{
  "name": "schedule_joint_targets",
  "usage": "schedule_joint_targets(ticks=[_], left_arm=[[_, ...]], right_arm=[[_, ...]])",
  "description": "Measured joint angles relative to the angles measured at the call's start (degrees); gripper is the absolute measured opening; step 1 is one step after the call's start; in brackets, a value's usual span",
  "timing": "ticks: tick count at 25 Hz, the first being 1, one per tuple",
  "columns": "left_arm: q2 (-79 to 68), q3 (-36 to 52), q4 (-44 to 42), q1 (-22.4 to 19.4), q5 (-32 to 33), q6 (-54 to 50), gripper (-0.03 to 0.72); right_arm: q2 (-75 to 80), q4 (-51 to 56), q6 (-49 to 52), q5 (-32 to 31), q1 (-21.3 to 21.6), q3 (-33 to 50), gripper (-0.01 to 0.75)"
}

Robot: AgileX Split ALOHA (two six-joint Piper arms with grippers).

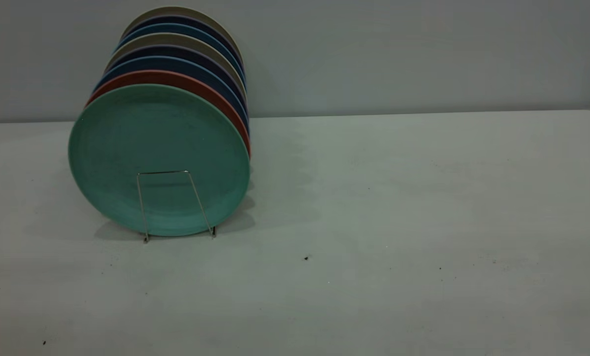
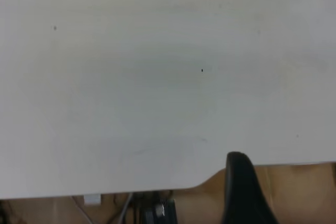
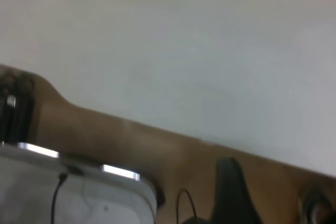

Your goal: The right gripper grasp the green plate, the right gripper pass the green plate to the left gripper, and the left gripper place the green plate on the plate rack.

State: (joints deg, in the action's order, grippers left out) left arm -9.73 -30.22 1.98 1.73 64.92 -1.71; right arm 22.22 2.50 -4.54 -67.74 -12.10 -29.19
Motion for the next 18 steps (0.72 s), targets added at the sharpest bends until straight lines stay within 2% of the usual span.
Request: schedule_joint_targets(ticks=[7, 18], left_arm=[[7.23, 0.0, -1.0, 0.0, 1.57, 3.75, 0.446], [7.23, 2.32, -0.54, 0.0, 0.25, 6.37, 0.446]], right_arm=[[-11.6, -0.8, -5.76, 2.56, 0.0, 1.95, 0.498], [-12.03, -0.86, -6.12, 2.78, 0.0, 2.12, 0.498]])
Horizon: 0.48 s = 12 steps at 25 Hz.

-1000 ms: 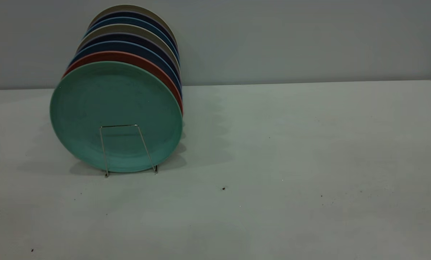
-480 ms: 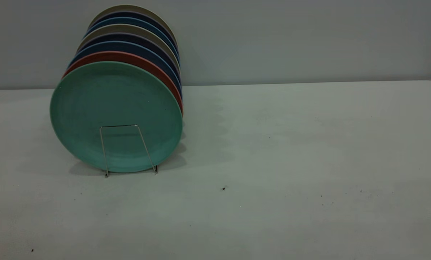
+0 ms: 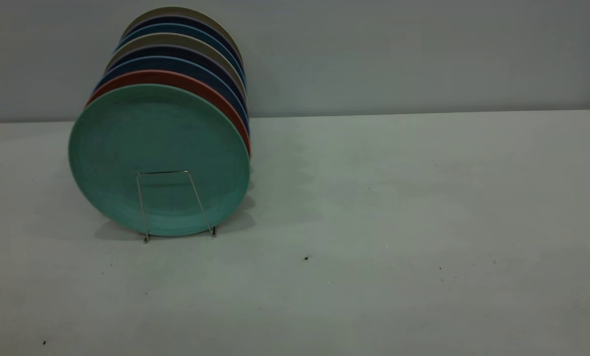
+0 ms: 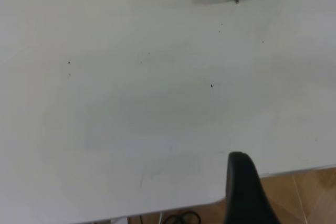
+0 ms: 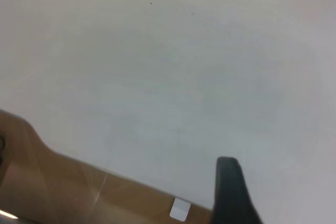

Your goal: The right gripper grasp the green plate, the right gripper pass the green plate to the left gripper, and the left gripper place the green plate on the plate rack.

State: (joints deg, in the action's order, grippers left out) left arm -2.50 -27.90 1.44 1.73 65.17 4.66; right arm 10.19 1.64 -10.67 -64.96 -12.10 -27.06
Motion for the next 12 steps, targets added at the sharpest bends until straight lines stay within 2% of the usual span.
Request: schedule_joint_targets(ticks=[12], left_arm=[[0.0, 0.0, 2.24, 0.0, -0.06, -0.74, 0.446]], right_arm=[[0.0, 0.0, 0.05, 0.01, 0.0, 0.0, 0.494]])
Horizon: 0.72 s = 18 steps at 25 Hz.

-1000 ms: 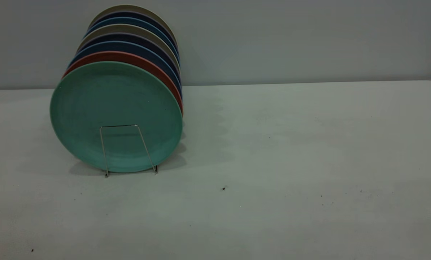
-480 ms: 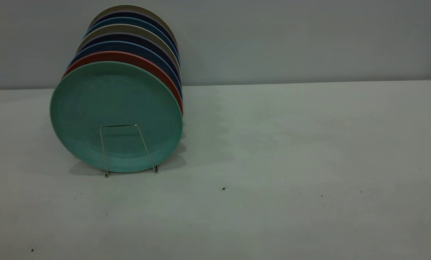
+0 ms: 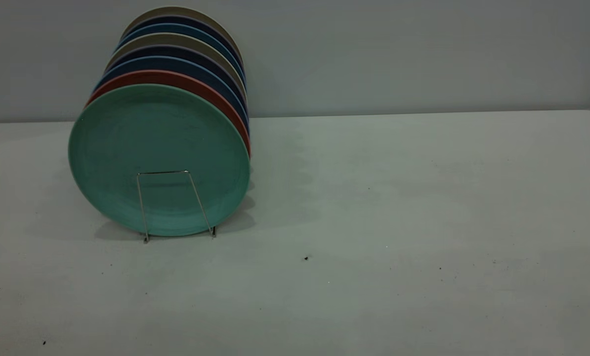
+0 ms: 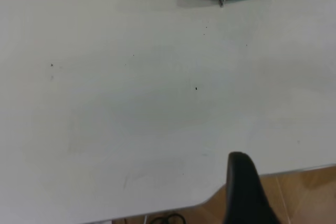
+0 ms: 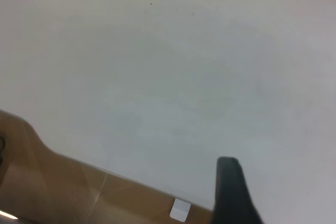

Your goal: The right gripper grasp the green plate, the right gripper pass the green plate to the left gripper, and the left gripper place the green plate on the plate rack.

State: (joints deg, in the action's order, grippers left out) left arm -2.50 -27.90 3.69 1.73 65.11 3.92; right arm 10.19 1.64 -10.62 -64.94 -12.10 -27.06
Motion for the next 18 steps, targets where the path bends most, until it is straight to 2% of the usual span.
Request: schedule_joint_targets(ticks=[12, 14, 18], left_arm=[[0.0, 0.0, 0.0, 0.0, 0.0, -0.18, 0.446], [0.26, 0.0, 0.0, 0.0, 0.0, -0.18, 0.446], [2.95, 0.0, 0.0, 0.0, -0.01, -0.32, 0.446]], right_arm=[[-0.05, 0.0, 0.0, 0.05, 0.08, 0.0, 0.494], [-0.97, 0.0, 0.0, 0.05, 1.79, 0.0, 0.494], [-3.96, 0.0, 0.0, 0.05, 7.87, 0.0, 0.494]])
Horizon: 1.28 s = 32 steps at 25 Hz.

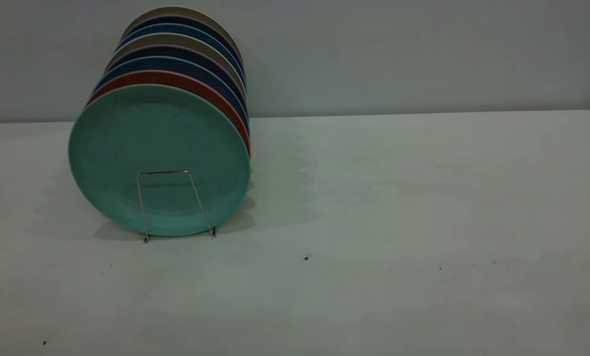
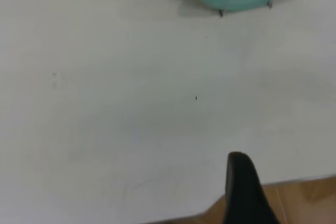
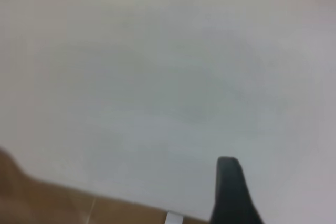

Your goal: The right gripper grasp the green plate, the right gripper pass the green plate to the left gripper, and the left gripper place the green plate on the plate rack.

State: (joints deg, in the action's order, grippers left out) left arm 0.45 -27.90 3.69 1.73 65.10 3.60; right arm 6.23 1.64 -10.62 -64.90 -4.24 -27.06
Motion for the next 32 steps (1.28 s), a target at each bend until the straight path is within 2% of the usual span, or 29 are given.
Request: schedule_joint_targets(ticks=[3, 6, 32], left_arm=[[0.7, 0.0, 0.0, 0.0, 0.06, -0.08, 0.446], [0.83, 0.0, 0.0, 0.0, 0.06, -0.08, 0.446], [0.83, 0.0, 0.0, 0.0, 0.06, -0.08, 0.446]], right_arm=[[-2.37, 0.0, 0.0, 0.0, 3.6, 0.0, 0.494], [-4.53, 0.0, 0.0, 0.0, 4.86, 0.0, 0.494], [-7.19, 0.41, 1.89, -0.18, 4.97, 0.0, 0.493]])
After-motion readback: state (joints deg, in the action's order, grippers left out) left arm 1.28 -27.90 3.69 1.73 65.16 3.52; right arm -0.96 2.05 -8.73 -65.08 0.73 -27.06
